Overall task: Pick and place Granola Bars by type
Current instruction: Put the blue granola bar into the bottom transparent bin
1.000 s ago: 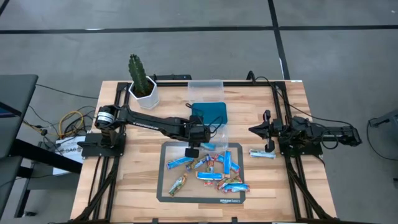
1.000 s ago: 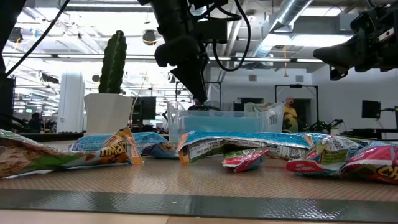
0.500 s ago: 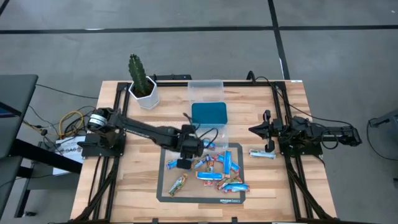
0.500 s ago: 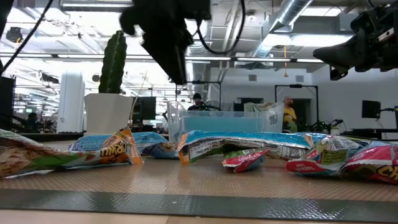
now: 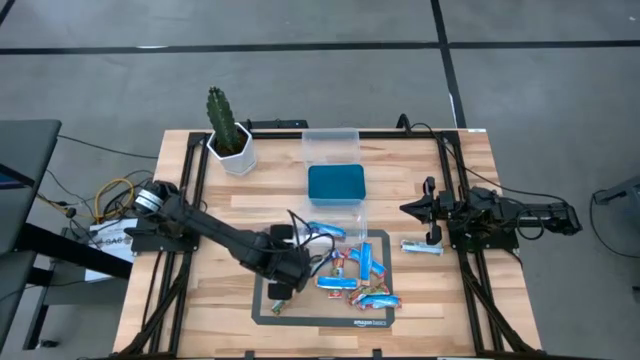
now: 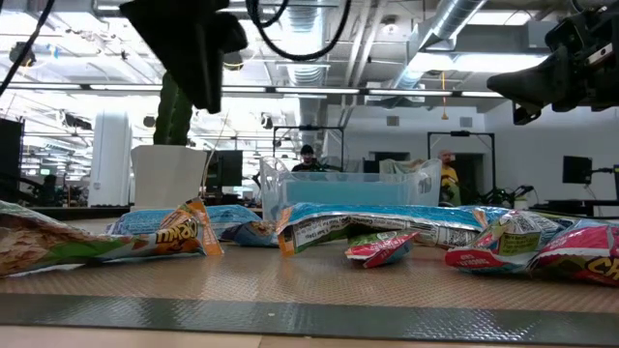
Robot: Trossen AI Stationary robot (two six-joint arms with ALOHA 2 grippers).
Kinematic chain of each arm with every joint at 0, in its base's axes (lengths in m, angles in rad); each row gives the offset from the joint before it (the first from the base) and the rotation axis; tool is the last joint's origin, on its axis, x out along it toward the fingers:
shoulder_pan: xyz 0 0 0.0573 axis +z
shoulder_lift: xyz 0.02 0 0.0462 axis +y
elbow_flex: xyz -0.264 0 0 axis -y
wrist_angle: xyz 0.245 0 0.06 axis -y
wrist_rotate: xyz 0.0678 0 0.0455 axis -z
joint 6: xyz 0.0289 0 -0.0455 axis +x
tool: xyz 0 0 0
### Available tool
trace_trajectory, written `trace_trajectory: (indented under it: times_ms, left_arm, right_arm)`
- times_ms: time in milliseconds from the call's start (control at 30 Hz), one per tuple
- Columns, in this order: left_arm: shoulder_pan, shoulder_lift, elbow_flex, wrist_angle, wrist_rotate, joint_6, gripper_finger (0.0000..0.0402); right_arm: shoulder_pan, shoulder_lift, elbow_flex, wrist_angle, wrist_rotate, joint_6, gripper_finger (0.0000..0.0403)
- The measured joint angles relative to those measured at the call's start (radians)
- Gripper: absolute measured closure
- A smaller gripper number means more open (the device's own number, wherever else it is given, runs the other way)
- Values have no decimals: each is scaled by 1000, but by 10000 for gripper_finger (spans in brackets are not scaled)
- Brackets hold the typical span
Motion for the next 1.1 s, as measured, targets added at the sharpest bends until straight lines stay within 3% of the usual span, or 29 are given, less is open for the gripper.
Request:
trace_trajectory:
  times_ms: [400,800,1100]
  left_arm:
    - [14,10,-22,-102,-45,-196,271]
    - [61,10,-281,209,72,-250,272]
    - [81,8,-384,353,118,-255,272]
  right_arm:
    - [0,0,0,0,0,0,403]
    - [0,0,0,0,0,0,403]
    - [0,0,0,0,0,0,403]
